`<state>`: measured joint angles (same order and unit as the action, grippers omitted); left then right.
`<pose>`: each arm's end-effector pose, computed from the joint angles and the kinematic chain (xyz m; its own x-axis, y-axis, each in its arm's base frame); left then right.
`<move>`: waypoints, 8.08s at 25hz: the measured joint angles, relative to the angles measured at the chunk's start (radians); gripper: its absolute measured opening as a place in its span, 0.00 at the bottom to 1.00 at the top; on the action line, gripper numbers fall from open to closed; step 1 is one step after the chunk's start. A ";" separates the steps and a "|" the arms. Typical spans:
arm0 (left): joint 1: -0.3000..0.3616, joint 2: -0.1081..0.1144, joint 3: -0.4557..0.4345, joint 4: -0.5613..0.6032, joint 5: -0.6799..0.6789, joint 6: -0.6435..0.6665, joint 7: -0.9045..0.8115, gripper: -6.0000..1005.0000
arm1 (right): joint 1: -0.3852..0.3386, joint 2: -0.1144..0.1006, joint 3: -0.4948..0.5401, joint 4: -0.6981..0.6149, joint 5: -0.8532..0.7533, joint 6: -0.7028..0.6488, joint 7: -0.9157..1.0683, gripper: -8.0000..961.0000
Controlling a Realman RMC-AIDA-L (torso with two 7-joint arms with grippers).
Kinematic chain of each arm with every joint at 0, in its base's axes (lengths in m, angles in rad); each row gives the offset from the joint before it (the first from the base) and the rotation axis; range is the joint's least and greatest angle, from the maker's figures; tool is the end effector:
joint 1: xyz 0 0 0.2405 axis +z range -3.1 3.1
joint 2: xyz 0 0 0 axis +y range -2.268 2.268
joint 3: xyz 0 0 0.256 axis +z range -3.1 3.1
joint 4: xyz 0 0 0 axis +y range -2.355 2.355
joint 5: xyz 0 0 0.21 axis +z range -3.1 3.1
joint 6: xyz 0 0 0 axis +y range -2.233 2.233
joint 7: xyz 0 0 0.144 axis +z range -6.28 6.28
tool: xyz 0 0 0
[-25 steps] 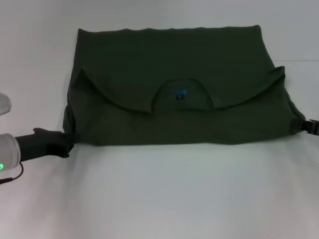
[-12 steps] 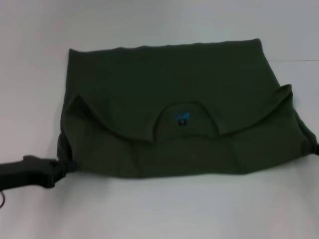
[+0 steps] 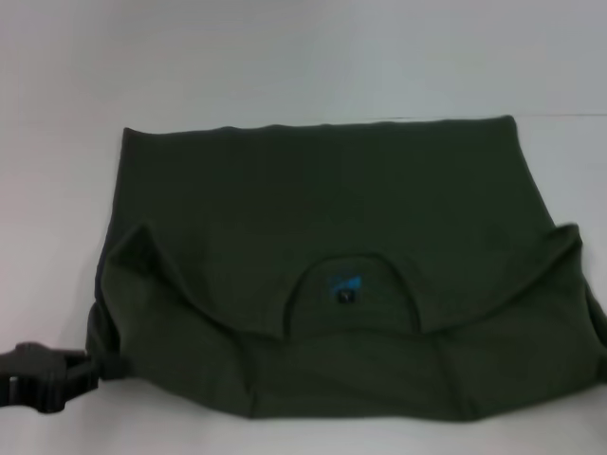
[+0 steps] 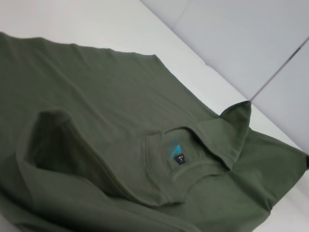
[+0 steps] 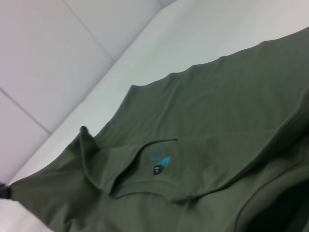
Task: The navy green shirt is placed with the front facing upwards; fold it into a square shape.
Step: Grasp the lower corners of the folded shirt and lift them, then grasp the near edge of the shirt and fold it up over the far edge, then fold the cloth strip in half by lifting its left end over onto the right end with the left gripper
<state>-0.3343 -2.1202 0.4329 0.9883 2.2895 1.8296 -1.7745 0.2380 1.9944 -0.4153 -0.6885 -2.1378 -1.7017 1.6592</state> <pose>-0.3210 0.2540 0.0525 0.5609 0.7065 0.4316 0.7961 -0.6034 -0.0468 0.3722 0.2295 0.0622 0.4257 -0.7001 -0.5733 -0.8729 -0.4846 -0.0564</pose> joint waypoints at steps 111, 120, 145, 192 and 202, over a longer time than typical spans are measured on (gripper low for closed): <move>-0.515 -0.018 0.248 -0.348 0.030 -1.330 -0.079 0.02 | 0.563 0.021 0.225 0.315 0.046 0.972 -0.297 0.15; -0.510 -0.018 0.237 -0.353 0.003 -1.401 -0.109 0.13 | 0.564 0.018 0.217 0.305 0.071 1.002 -0.297 0.21; -0.280 -0.032 0.247 -0.070 0.013 -0.856 -0.330 0.68 | 0.336 -0.080 -0.200 0.056 0.074 0.478 0.398 0.71; -0.151 -0.043 0.273 -0.124 0.041 -0.868 -0.238 0.66 | 0.324 -0.071 -0.196 0.066 0.035 0.465 0.424 0.70; -0.167 -0.041 0.274 -0.137 0.080 -0.892 -0.245 0.40 | 0.319 -0.071 -0.196 0.065 0.035 0.465 0.424 0.70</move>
<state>-0.5009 -2.1614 0.7070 0.8514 2.3693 0.9381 -2.0192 0.5567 1.9234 -0.6116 -0.6235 -2.1029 -1.2363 2.0830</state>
